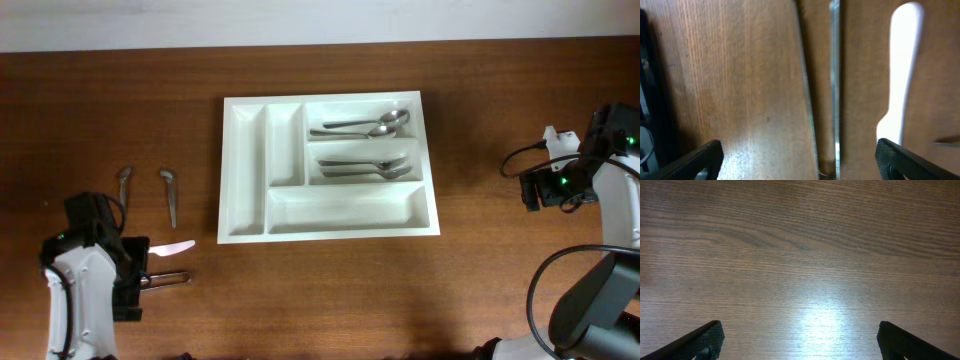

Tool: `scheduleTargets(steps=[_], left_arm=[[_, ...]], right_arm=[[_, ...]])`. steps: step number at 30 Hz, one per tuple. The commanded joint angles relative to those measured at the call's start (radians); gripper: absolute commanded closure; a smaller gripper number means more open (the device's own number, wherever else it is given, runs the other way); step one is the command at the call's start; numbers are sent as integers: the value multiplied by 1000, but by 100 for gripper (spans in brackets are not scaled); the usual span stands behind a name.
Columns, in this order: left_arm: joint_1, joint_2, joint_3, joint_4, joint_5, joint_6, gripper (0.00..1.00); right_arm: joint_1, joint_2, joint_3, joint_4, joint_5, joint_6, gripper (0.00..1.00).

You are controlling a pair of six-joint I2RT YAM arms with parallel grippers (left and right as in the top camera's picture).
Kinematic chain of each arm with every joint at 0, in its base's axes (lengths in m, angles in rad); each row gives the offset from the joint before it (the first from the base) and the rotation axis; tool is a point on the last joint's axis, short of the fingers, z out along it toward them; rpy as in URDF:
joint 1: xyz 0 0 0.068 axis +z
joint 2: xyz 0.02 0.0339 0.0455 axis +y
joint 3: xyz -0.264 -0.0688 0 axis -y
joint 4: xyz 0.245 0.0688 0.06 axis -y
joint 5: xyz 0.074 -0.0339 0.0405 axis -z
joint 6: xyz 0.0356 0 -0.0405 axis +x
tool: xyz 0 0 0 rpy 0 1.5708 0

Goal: Pack container
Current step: 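Close the left gripper around the pair of long metal sticks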

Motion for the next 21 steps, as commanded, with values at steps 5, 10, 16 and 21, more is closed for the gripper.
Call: scheduleTargets(steps=[5,10,16,21], left_arm=[[10,32,-47,16,-49,-72,1],[47,83,-47,55,-49,-70,1],[60,127,-47,195,-14,70,1],[60,128,-48,205,-3,69,1]], right_arm=[[-3,-1,0,0,-2,1,1],[-2,-1,0,0,-3,1,1],[-2,-1,0,0,-2,1,1],[-2,-1,0,0,-2,1,1]])
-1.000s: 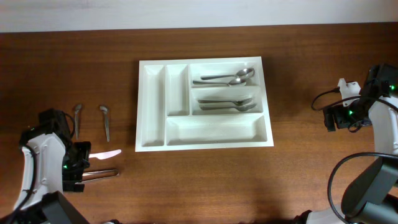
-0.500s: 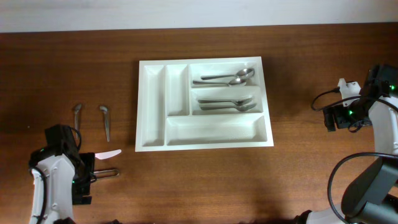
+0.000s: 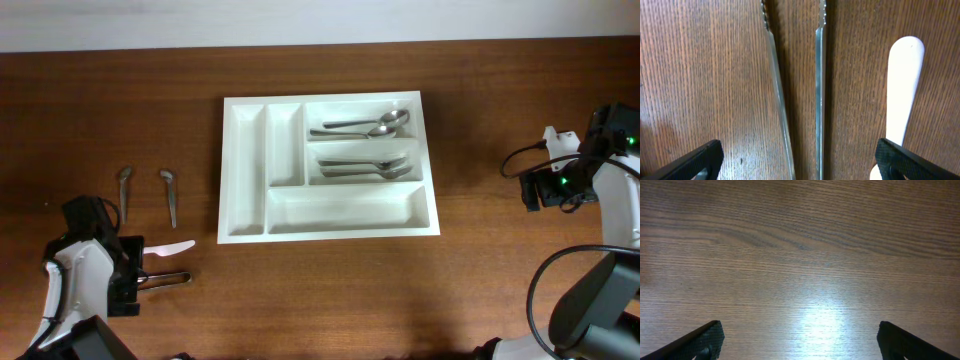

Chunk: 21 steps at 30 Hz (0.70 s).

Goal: Pack container
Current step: 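Close the left gripper around the pair of long metal sticks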

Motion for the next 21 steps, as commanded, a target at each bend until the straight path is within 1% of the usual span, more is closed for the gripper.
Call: scheduleTargets(steps=[1,4,12,18,21], left_arm=[[5,7,-8,5,10,34,1],[5,7,-23,33,11,29,1],[5,7,-105,47,11,-80,1],[5,7,-124,94,10,-78,1],[5,7,-124,124,11,-56,1]], right_arm=[[-2,-1,0,0,-2,1,1],[-2,-1,0,0,-2,1,1],[-3,-1,0,0,-2,1,1],[-2,-1,0,0,-2,1,1],[-2,-1,0,0,-2,1,1]])
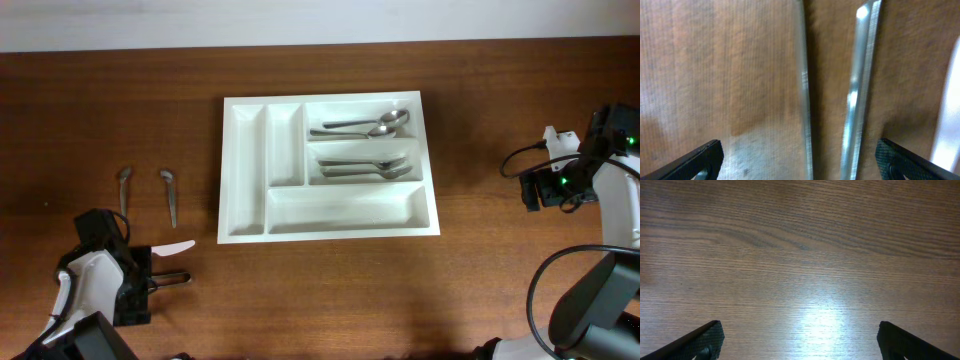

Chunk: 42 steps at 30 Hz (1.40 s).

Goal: Pack container
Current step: 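Close the left gripper around the pair of long metal sticks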

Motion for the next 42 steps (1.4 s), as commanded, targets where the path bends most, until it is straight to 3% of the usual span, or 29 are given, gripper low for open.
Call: scheduleTargets(steps=[1,20,42], left_arm=[[5,7,-6,21,4,2,1],[5,122,-7,24,5,-72,1],[5,147,-11,-6,116,-101,1]], right_arm=[[-3,-1,0,0,-2,1,1],[-2,-1,0,0,-2,1,1],[-2,-1,0,0,-2,1,1]])
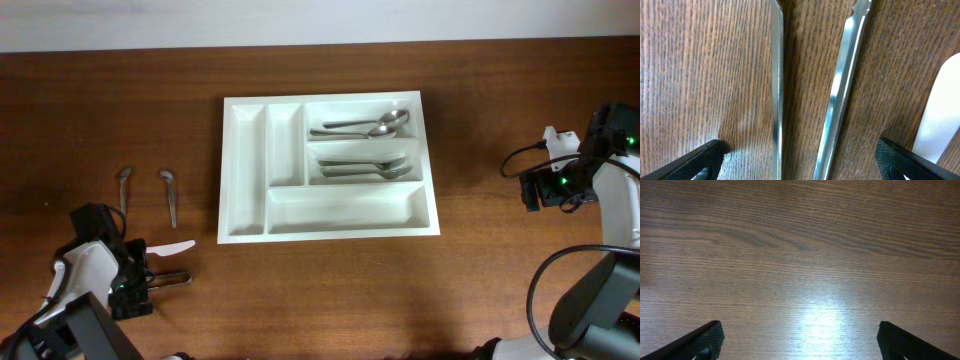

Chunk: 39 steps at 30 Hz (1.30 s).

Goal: Pack container
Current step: 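Close the left gripper around the pair of long metal sticks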

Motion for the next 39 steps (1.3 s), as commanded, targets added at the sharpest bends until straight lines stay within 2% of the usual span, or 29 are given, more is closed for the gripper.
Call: scheduleTargets(steps=[1,8,17,25,34,36,39], left_arm=[[-4,61,-53,-27,79,7,1],[-4,61,-53,-29,89,8,1],[-4,61,-55,-28,241,8,1],[-4,61,-56,-28,226,13,1],[-4,61,-56,-39,129,18,1],[-4,61,-56,-39,122,19,4],[-4,61,-56,-39,122,18,25]], right_arm=[[-2,-1,0,0,-2,1,1],[-3,-1,0,0,-2,1,1],[-2,-1,0,0,-2,1,1],[-2,-1,0,0,-2,1,1],[-2,-1,0,0,-2,1,1],[-2,-1,0,0,-2,1,1],[-2,-1,0,0,-2,1,1]])
